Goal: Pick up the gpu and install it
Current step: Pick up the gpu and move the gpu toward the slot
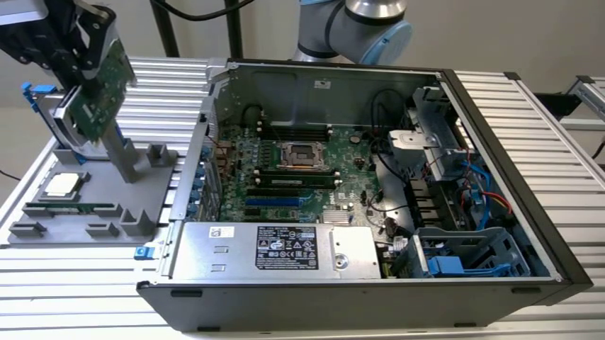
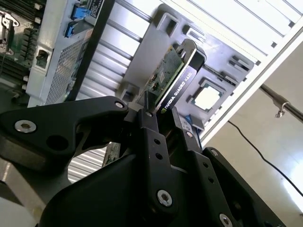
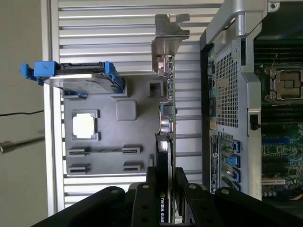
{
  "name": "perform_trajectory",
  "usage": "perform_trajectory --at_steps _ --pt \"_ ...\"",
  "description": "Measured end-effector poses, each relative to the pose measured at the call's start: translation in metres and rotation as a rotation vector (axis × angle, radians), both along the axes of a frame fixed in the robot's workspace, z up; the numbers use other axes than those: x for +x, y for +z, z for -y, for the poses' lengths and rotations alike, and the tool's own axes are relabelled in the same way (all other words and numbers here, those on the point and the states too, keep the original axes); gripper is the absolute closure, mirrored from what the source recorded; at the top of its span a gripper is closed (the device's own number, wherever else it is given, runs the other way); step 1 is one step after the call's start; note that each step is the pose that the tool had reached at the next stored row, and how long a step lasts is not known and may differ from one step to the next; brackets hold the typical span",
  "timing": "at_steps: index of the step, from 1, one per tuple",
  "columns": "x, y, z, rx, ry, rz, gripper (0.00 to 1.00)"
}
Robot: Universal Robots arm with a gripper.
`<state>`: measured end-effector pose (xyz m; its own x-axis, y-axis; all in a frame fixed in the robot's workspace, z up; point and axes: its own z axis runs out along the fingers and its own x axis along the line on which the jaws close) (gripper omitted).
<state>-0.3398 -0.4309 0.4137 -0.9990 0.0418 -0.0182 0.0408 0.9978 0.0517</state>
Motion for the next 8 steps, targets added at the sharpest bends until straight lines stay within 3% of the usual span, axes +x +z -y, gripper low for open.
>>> perform_trajectory --at_steps 8 --pt "0.0 0.0079 0.0 0.0 0.0 0.0 1.0"
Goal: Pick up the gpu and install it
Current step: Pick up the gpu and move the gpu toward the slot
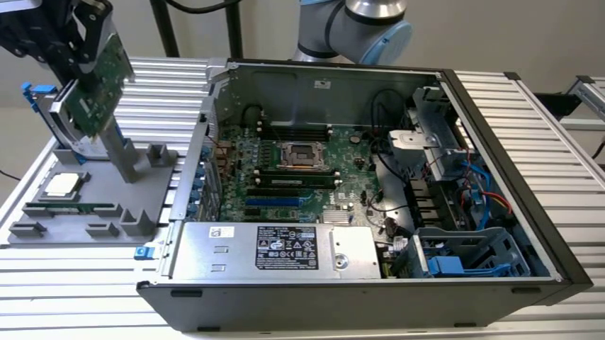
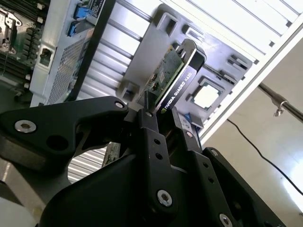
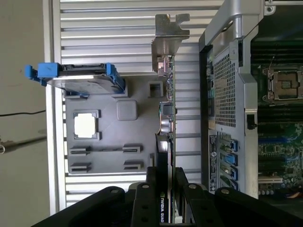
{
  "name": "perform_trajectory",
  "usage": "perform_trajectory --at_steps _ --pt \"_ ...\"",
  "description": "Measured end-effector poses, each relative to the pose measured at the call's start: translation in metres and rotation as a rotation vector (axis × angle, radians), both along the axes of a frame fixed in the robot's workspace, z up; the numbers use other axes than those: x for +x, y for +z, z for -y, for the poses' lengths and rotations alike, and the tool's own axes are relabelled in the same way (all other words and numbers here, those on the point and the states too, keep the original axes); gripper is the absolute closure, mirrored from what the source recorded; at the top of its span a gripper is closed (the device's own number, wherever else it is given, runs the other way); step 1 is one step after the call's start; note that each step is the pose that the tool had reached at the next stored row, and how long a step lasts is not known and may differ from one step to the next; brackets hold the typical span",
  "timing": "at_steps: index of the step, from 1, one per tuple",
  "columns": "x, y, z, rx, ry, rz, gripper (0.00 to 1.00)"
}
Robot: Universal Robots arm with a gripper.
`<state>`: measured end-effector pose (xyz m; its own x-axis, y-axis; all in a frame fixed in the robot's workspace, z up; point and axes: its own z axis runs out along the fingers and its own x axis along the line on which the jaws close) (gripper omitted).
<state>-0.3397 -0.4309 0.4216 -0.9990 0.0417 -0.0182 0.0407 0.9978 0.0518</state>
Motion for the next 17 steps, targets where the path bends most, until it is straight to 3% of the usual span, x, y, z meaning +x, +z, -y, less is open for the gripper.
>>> perform_trajectory --at_steps 13,17 --pt "0.0 0.0127 0.0 0.0 0.0 0.0 1.0" --pt "0.0 0.0134 0.0 0.0002 0.0 0.0002 1.0"
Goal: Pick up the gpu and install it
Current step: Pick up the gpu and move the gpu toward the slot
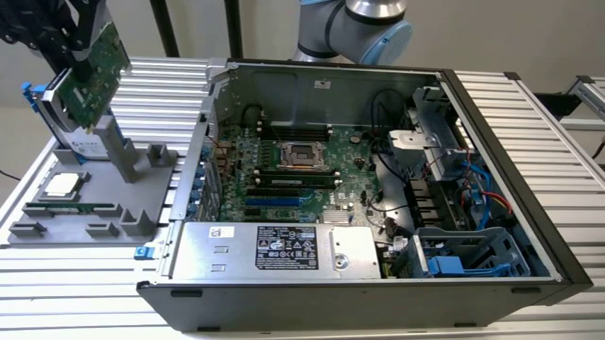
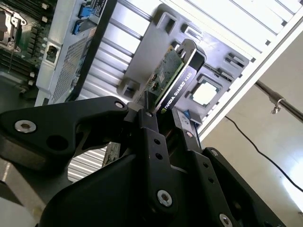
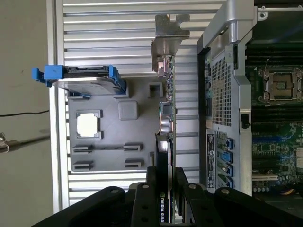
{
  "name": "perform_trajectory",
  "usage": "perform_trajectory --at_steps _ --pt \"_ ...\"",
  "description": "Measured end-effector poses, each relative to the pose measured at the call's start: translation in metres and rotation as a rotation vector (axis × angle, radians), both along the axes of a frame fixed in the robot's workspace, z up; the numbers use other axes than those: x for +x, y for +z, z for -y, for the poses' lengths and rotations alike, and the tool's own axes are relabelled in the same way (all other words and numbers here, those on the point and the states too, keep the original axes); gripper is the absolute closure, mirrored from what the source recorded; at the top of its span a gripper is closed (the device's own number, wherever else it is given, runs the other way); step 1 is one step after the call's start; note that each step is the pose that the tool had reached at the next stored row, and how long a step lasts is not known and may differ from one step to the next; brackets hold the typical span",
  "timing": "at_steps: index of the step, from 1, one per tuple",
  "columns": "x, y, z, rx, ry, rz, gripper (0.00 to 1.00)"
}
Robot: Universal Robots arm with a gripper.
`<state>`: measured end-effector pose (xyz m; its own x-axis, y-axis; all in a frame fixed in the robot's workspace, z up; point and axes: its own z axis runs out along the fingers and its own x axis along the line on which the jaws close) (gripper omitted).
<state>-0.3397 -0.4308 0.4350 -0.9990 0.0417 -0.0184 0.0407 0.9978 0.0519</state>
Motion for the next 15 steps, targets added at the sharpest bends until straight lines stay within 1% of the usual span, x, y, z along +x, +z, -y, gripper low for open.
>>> perform_trajectory --at_steps 8,10,15 --pt "0.0005 0.0005 0.0 -0.0004 0.0 -0.0004 1.0" --pt "0.0019 0.0003 0.0 -0.0003 0.0 -0.0002 1.0" --pt "0.0092 0.0003 0.0 -0.0002 0.0 -0.0014 1.0"
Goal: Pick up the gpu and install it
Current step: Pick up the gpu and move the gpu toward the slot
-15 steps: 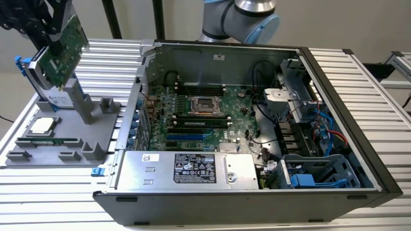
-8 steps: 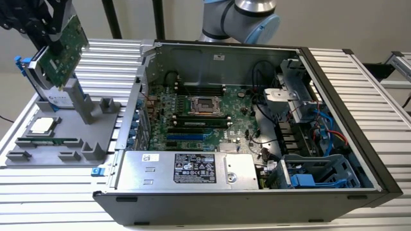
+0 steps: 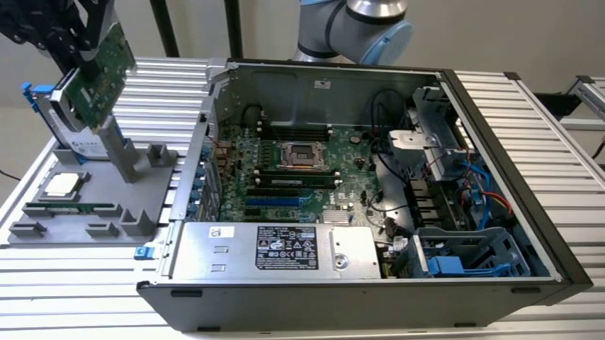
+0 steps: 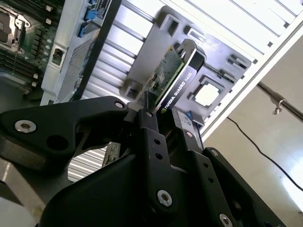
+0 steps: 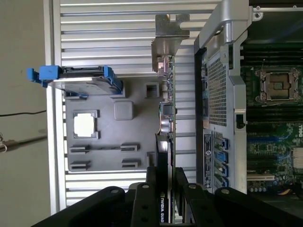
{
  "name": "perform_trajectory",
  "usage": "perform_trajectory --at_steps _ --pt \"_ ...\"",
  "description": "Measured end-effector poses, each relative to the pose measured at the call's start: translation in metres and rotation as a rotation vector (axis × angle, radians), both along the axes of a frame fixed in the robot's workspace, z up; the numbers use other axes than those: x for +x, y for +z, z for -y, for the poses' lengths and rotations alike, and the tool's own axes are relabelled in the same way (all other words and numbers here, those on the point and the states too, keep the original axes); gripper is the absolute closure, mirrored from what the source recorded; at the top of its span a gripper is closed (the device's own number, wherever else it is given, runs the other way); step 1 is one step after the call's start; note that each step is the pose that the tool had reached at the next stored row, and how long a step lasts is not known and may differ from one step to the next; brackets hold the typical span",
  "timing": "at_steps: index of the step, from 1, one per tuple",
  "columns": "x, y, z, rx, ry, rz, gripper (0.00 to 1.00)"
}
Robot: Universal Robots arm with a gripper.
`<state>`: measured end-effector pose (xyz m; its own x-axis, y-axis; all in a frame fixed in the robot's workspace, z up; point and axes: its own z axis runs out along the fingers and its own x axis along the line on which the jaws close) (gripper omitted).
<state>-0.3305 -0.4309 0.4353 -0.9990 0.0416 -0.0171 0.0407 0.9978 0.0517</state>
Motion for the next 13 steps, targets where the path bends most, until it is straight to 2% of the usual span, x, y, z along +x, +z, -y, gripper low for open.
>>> perform_trajectory --at_steps 13 --pt "0.0221 0.0 0.0 0.0 0.0 -0.0069 1.0"
